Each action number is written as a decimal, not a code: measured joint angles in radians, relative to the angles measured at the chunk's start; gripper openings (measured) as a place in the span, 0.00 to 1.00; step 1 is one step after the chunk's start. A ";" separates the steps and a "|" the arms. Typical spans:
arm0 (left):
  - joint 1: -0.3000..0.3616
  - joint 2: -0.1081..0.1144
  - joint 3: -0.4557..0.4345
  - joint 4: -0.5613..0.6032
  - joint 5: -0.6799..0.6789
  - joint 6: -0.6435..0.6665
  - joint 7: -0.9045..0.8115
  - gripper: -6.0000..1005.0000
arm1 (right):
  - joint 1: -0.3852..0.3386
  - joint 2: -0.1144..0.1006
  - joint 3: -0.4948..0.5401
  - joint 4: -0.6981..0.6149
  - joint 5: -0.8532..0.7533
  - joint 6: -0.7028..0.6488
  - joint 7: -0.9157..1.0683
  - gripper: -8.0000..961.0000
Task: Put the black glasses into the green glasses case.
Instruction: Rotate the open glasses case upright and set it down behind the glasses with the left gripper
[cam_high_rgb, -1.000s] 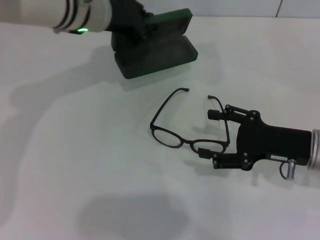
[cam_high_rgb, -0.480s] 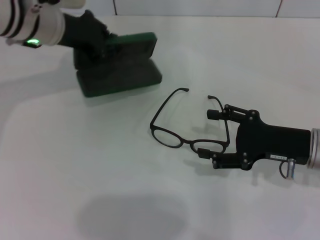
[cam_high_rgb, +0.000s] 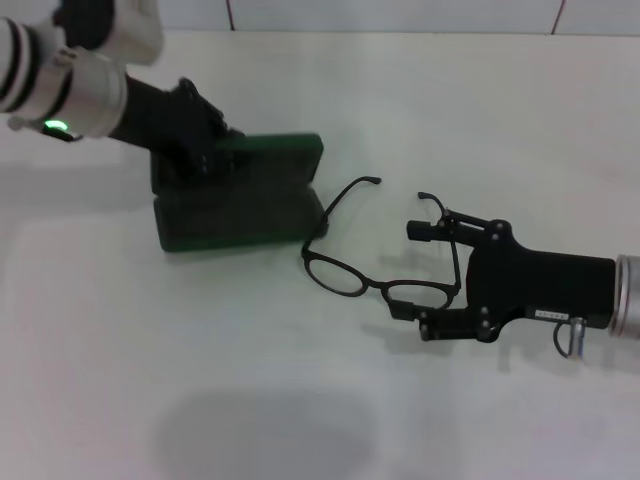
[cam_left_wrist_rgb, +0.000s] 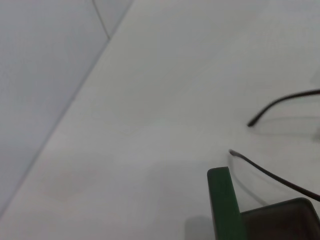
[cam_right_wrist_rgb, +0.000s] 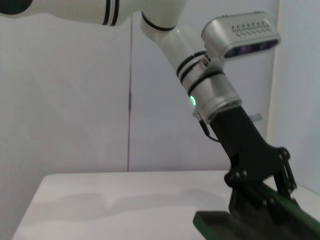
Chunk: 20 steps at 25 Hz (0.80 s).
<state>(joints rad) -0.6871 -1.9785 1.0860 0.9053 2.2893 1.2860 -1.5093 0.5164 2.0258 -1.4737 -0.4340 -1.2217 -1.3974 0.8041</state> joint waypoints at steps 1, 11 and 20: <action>-0.003 -0.009 0.002 -0.002 0.016 0.000 0.000 0.19 | 0.000 0.000 -0.004 0.000 0.000 -0.003 0.000 0.90; -0.025 -0.097 0.009 0.005 0.005 0.027 0.078 0.19 | -0.013 0.002 -0.010 0.005 0.005 -0.011 0.000 0.89; -0.065 -0.111 0.041 -0.043 -0.098 -0.025 0.097 0.19 | -0.019 0.002 -0.008 0.005 0.007 -0.002 -0.002 0.90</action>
<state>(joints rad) -0.7525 -2.0894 1.1269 0.8619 2.1913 1.2606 -1.4127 0.4973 2.0278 -1.4815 -0.4286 -1.2152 -1.3999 0.8021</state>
